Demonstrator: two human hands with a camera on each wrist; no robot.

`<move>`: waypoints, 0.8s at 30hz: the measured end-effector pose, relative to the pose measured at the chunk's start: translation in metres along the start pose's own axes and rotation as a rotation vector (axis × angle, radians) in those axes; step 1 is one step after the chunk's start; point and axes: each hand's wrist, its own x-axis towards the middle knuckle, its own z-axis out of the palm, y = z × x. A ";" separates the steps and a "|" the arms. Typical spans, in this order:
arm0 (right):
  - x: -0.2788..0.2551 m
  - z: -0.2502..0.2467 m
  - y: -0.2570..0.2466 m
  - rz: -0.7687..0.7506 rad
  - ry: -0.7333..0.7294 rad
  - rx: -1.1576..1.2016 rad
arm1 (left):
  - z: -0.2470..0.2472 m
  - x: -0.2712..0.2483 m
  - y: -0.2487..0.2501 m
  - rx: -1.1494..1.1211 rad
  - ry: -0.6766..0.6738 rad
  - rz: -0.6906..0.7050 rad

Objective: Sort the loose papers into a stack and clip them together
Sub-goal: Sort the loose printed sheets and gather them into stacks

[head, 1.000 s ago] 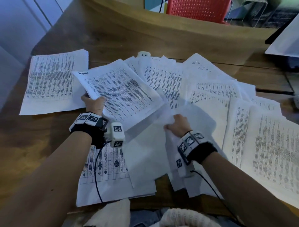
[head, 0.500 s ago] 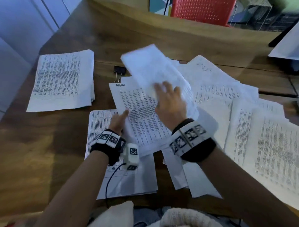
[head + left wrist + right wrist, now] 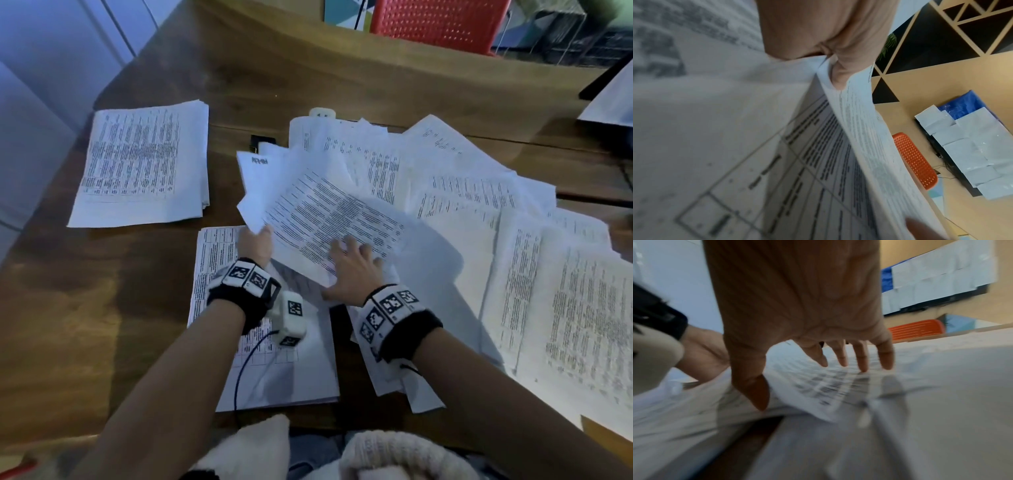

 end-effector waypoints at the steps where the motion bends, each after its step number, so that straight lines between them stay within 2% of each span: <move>1: -0.001 0.000 0.011 0.073 -0.024 0.001 | -0.005 0.006 0.002 0.020 0.021 0.004; 4: -0.006 -0.001 0.036 0.264 -0.062 0.053 | -0.026 0.021 0.014 0.097 0.121 0.041; 8: -0.014 0.003 0.049 0.360 0.115 0.064 | -0.051 0.028 0.023 0.163 0.173 0.046; 10: -0.017 0.001 0.051 0.351 0.199 -0.011 | -0.058 0.032 0.020 0.222 0.100 0.055; 12: -0.016 -0.006 0.053 0.300 0.182 -0.047 | -0.060 0.031 0.013 0.296 -0.007 0.079; 14: -0.016 -0.024 0.052 0.281 0.185 0.107 | -0.058 0.027 0.000 0.360 -0.143 0.093; 16: -0.014 -0.044 0.048 0.270 0.252 0.326 | -0.055 0.021 -0.007 0.421 -0.181 0.108; 18: -0.015 -0.069 0.036 0.196 0.354 0.520 | -0.054 0.016 -0.011 0.421 -0.174 0.098; 20: -0.022 -0.095 0.018 0.042 0.425 0.746 | -0.053 0.009 -0.008 0.405 -0.162 0.060; 24: -0.049 -0.134 -0.007 -0.341 0.399 1.191 | -0.058 0.009 -0.011 0.364 -0.160 0.075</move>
